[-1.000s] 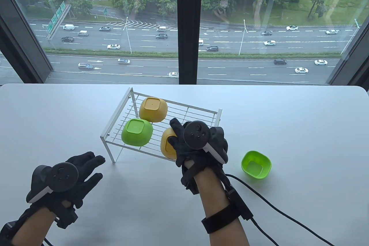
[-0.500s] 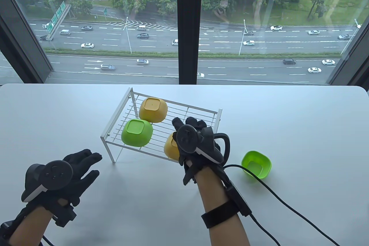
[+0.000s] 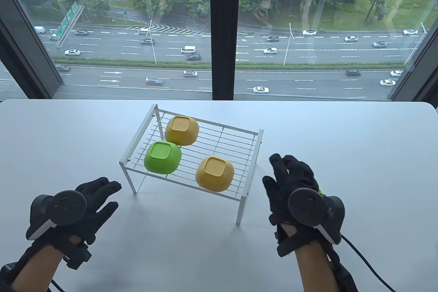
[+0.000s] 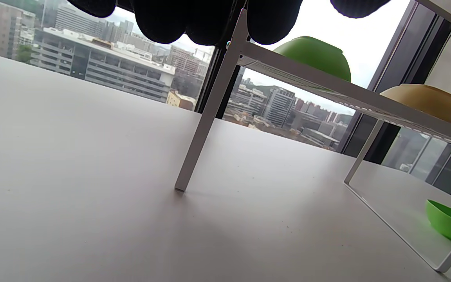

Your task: Flip small dish upside down onto kitchen shelf

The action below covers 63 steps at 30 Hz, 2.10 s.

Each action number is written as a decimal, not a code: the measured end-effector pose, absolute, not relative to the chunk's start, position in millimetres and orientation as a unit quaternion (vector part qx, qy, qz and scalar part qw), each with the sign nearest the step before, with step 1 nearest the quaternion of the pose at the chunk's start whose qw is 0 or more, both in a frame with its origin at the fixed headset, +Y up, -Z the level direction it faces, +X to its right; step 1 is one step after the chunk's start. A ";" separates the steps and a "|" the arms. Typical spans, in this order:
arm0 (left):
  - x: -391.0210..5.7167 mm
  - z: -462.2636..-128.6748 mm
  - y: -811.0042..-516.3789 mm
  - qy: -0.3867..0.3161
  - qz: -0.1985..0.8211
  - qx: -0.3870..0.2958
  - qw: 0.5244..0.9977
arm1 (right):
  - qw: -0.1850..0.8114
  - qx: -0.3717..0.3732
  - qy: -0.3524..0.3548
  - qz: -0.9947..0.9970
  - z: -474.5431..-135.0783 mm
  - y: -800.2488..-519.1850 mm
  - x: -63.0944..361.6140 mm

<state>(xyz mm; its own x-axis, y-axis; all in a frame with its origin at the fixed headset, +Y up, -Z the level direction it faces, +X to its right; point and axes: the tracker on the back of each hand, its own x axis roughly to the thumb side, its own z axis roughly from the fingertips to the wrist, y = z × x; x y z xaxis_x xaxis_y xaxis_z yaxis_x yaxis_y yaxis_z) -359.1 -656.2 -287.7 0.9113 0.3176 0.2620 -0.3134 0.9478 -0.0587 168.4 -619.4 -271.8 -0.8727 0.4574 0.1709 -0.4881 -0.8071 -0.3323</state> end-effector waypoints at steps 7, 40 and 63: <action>-359.4 -286.1 -656.2 -0.138 0.160 -0.008 0.977 | 0.247 -0.005 -0.122 0.961 -273.6 -643.6 192.5; -361.3 -293.5 -679.2 -0.113 0.111 -0.030 0.987 | 0.126 -0.021 0.106 0.986 -319.3 -743.2 209.8; -359.8 -295.7 -680.9 -0.129 0.133 -0.037 0.982 | -0.064 -0.023 0.103 0.992 -323.5 -751.9 174.7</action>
